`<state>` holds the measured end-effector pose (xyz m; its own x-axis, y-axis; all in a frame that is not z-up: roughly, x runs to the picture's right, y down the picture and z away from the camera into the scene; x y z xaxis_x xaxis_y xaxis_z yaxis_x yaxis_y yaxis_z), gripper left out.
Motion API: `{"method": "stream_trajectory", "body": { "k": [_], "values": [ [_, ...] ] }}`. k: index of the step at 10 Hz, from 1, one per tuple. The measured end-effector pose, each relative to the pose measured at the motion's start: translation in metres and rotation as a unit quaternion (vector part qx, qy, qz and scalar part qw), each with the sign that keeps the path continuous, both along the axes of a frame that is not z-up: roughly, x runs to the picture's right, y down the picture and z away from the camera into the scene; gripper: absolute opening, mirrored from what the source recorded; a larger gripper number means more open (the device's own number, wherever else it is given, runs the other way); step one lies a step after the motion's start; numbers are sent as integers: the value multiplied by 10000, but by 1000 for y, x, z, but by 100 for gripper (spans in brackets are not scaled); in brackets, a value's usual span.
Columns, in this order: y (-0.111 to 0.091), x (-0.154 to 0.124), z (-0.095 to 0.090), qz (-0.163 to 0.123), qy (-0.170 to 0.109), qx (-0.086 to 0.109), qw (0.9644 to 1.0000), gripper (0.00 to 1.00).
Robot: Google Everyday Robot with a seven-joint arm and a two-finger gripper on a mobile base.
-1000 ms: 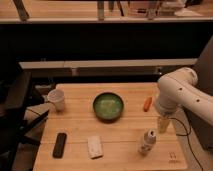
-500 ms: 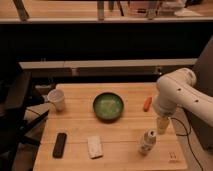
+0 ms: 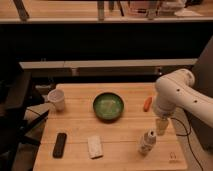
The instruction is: Knock the bottle over
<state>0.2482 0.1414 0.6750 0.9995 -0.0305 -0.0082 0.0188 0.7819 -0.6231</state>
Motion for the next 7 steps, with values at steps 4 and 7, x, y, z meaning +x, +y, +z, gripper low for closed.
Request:
{"method": "stream_trajectory", "body": {
  "k": [4,7],
  "values": [
    [3,-2,0,-14,-15,-39,10000,80],
    [6,-4,1,-12,-23,-72,10000,80]
  ]
}}
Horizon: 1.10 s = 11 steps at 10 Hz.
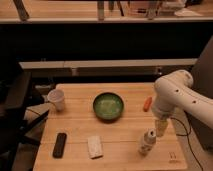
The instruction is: Knock the bottle over
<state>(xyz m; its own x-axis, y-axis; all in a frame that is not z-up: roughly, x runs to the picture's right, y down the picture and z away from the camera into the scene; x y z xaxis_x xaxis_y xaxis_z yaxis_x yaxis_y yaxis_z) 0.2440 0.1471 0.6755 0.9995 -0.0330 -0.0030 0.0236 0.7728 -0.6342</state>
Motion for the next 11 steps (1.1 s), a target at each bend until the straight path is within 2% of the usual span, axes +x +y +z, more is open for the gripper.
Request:
{"method": "stream_trajectory", "body": {
  "k": [11],
  "values": [
    [8,-3,1,56,-2,-94,9999,80]
  ]
}}
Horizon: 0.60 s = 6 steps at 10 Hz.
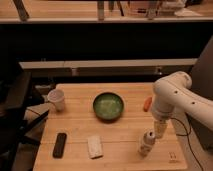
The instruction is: Knock the bottle over
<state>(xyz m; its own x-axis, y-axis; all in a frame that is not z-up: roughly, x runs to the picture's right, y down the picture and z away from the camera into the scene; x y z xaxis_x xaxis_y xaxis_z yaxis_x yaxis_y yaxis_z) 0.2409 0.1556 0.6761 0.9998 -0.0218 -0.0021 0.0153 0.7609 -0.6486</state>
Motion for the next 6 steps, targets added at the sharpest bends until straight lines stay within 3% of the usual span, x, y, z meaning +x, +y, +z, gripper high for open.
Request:
{"method": "stream_trajectory", "body": {
  "k": [6],
  "values": [
    [5,-2,-1,47,1,-47,10000,80]
  ]
}}
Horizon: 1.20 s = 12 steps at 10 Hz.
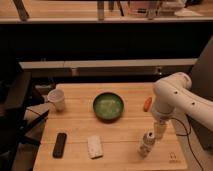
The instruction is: Knock the bottle over
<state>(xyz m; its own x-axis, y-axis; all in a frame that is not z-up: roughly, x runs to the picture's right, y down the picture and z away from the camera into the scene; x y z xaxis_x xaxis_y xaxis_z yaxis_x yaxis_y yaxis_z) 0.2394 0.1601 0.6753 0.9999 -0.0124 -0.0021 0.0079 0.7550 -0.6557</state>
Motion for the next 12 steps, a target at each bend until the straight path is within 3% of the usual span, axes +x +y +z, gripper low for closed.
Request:
{"method": "stream_trajectory", "body": {
  "k": [12],
  "values": [
    [9,-3,-3,60,-7,-89,9999,80]
  ]
}}
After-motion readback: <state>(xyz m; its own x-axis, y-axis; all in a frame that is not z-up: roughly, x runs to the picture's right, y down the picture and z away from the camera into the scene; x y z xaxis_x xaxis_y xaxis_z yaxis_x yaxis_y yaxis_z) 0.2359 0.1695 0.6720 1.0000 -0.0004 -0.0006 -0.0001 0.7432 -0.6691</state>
